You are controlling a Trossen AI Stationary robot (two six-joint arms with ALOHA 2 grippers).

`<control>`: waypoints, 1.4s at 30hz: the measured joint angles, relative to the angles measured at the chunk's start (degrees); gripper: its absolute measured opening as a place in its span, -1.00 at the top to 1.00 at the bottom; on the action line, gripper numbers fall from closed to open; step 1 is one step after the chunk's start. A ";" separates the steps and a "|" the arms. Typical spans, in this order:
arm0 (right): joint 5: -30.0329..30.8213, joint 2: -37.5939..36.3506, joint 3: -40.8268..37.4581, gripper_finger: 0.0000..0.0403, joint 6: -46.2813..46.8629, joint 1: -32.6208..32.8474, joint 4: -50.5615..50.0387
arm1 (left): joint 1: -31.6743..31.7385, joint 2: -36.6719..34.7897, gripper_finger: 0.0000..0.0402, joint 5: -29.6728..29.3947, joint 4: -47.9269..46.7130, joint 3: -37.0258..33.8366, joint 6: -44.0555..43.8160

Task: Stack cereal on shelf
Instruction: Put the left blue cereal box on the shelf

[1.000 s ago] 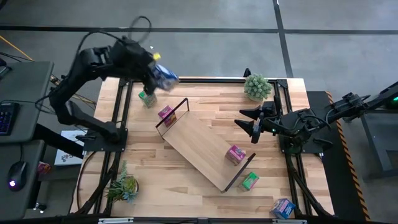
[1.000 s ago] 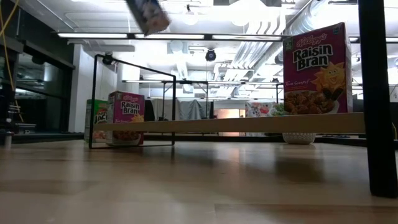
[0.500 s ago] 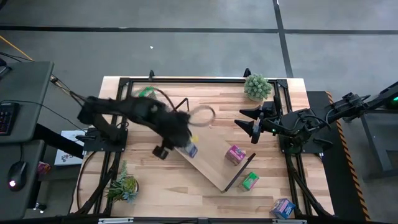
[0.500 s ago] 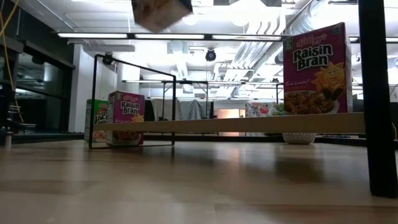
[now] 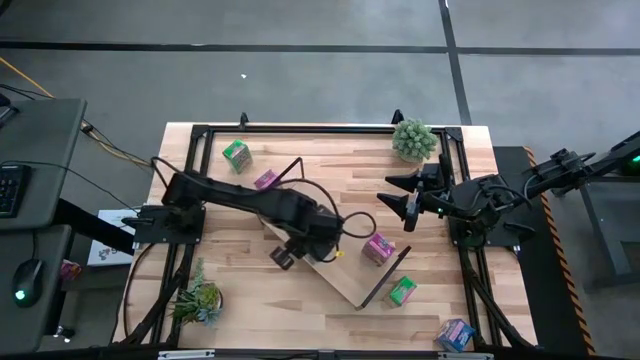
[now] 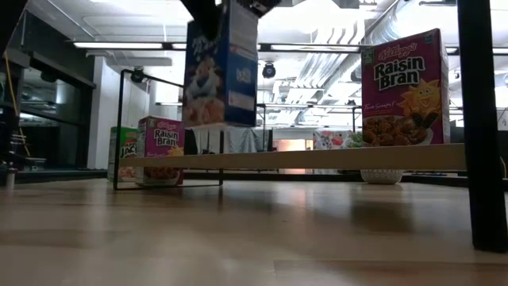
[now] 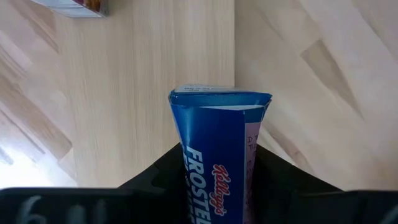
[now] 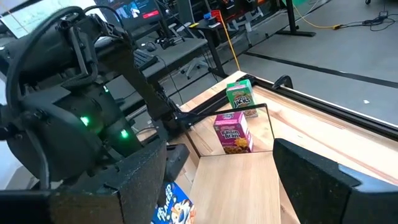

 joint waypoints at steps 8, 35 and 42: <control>0.02 0.00 0.00 -0.43 -0.29 0.00 -1.04 | -0.02 0.59 0.37 -0.10 4.48 -0.59 2.45; 0.17 -0.02 0.00 -0.43 -0.39 0.00 -1.02 | 0.09 0.32 0.37 -0.52 6.03 -7.02 4.24; 0.15 -0.02 0.00 -0.43 -0.41 0.00 -1.02 | 0.11 0.56 0.29 0.15 6.21 -7.20 5.20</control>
